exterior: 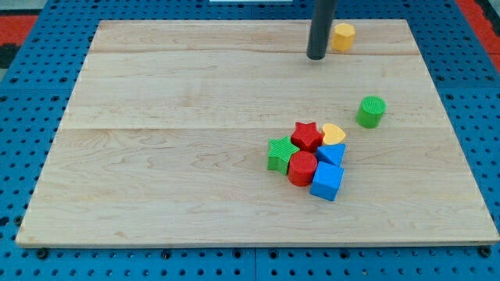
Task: Place the green circle and yellow heart in a vertical line
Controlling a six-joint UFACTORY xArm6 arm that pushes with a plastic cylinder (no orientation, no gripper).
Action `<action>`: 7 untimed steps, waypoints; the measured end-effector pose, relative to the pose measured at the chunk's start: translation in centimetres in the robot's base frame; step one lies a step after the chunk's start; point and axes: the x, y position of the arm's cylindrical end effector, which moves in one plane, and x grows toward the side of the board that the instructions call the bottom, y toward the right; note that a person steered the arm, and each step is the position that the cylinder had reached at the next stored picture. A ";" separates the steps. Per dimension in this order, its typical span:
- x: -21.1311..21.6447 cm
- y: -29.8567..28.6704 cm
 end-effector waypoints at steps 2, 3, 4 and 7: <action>0.5 6.9; 8.1 13.1; 18.8 14.2; 15.2 9.0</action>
